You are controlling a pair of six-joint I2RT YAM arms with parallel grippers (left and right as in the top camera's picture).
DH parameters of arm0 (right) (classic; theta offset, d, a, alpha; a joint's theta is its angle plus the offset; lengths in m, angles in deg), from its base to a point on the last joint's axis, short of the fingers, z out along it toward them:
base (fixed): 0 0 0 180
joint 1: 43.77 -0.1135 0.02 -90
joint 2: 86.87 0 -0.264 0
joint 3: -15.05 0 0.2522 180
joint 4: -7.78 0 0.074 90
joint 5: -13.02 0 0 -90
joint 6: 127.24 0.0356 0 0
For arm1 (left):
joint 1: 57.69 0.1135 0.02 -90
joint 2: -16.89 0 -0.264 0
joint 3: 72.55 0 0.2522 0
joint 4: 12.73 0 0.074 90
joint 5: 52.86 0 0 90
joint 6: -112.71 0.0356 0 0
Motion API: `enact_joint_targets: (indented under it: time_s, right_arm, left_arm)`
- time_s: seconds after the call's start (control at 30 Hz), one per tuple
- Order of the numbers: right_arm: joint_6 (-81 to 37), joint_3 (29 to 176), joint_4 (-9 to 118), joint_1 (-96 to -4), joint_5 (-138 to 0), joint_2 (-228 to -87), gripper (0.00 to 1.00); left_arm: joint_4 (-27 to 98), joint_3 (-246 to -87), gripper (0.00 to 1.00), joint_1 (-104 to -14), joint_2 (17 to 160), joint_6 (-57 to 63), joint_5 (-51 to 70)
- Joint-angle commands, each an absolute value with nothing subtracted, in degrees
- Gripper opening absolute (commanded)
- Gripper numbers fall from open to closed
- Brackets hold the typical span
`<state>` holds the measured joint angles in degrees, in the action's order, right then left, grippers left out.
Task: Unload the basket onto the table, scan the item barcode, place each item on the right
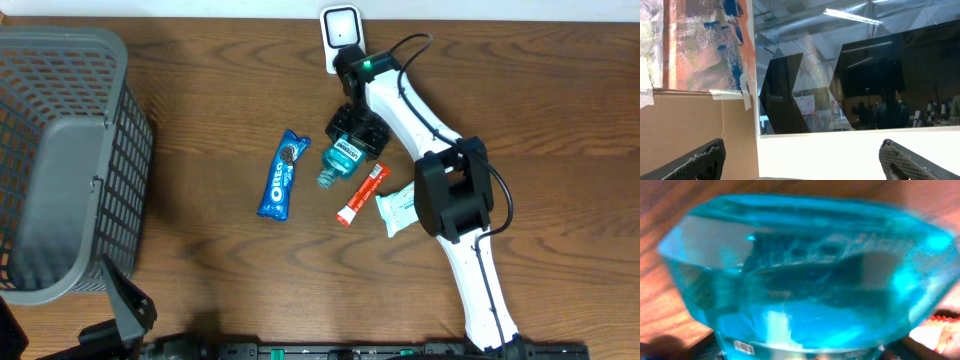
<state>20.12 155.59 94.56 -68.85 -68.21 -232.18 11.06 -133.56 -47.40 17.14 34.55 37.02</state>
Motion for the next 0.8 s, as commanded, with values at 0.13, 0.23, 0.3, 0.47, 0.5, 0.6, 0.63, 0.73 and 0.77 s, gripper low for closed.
enact_joint_targets:
  time_s: [0.13, 0.23, 0.3, 0.47, 0.5, 0.6, 0.63, 0.73, 0.77]
  right_arm:
    - [22.1, 151.4, 91.9, -69.7, -69.9, -236.0, 0.4]
    - [20.8, 152.2, 91.8, -69.5, -70.3, -236.0, 0.36]
    - [19.5, 153.2, 92.5, -69.3, -69.9, -236.0, 0.34]
    - [17.7, 158.2, 98.0, -68.7, -68.0, -235.7, 0.29]
    - [16.9, 159.7, 99.5, -68.6, -67.6, -235.6, 0.28]
    - [14.8, 165.0, 103.7, -68.4, -67.6, -235.5, 0.28]
    - [14.2, 166.9, 104.9, -68.4, -67.6, -235.5, 0.28]
    - [13.7, 171.5, 107.8, -68.4, -67.6, -235.5, 0.28]
    - [13.6, 173.1, 108.6, -68.4, -67.6, -235.5, 0.29]
  left_arm:
    - [10.6, -133.3, 0.98, -47.6, 17.1, 34.4, 36.2]
    - [10.6, -133.3, 0.98, -47.6, 17.1, 34.4, 36.2]
    - [10.6, -133.3, 0.98, -47.6, 17.1, 34.4, 36.2]
    - [10.6, -133.3, 0.98, -47.6, 17.1, 34.4, 36.2]
    - [10.6, -133.3, 0.98, -47.6, 17.1, 34.4, 36.2]
    - [10.6, -133.3, 0.98, -47.6, 17.1, 34.4, 36.2]
    - [10.6, -133.3, 0.98, -47.6, 17.1, 34.4, 36.2]
    - [10.6, -133.3, 0.98, -47.6, 17.1, 34.4, 36.2]
    - [10.6, -133.3, 0.98, -47.6, 17.1, 34.4, 36.2]
